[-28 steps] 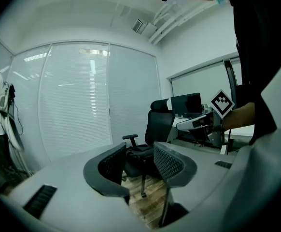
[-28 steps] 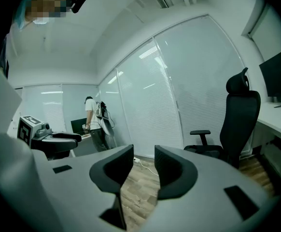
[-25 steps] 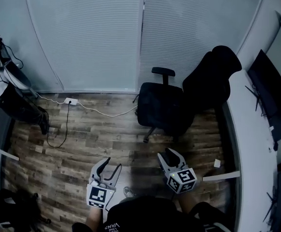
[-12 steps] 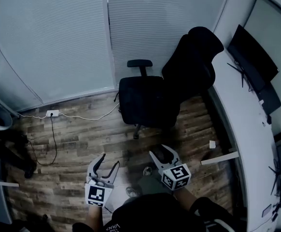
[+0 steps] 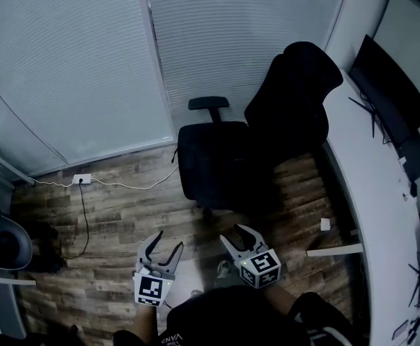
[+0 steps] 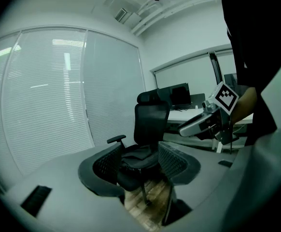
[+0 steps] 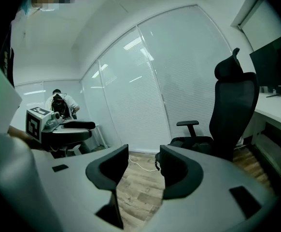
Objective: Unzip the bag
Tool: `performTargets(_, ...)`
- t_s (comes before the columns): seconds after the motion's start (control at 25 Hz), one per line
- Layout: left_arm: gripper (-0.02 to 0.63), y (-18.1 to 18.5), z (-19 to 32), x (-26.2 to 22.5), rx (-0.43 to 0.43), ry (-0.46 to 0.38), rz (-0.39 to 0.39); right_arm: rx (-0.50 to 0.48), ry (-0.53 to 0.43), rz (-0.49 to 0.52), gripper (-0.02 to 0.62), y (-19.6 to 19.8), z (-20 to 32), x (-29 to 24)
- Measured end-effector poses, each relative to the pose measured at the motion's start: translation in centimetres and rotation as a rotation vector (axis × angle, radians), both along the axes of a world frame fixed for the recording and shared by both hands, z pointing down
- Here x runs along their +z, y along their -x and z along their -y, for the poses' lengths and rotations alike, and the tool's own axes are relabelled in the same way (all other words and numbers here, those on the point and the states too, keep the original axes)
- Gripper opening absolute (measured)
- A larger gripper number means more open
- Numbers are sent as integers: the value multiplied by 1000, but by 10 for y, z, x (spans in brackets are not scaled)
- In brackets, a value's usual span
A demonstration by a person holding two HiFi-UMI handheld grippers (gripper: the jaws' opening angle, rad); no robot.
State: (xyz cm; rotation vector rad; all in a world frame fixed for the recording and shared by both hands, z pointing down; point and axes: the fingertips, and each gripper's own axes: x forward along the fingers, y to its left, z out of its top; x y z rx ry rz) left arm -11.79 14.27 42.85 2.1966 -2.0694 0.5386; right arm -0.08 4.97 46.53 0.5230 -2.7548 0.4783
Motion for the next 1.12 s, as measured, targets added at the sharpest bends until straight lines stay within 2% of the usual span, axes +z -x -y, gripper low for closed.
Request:
performTargets(0.2, 233, 6, 46, 16, 28, 50, 105, -77, 24, -19, 183, 7, 21, 25)
performTargets(0.32, 235, 13, 69, 23, 46, 54, 120, -107, 30, -31, 183, 13, 32, 39)
performTargets(0.52, 235, 33, 102, 48, 92, 94, 114, -103, 39, -54, 183, 26, 47, 57)
performTargets(0.72, 235, 61, 132, 79, 142, 131, 68, -53, 59, -75, 183, 45, 55, 77)
performTargets(1.0, 235, 94, 156, 125, 259, 206, 72, 75, 105, -95, 183, 87, 63, 113)
performTargets(1.12, 233, 105, 161, 146, 307, 233, 70, 115, 119, -114, 183, 105, 64, 144)
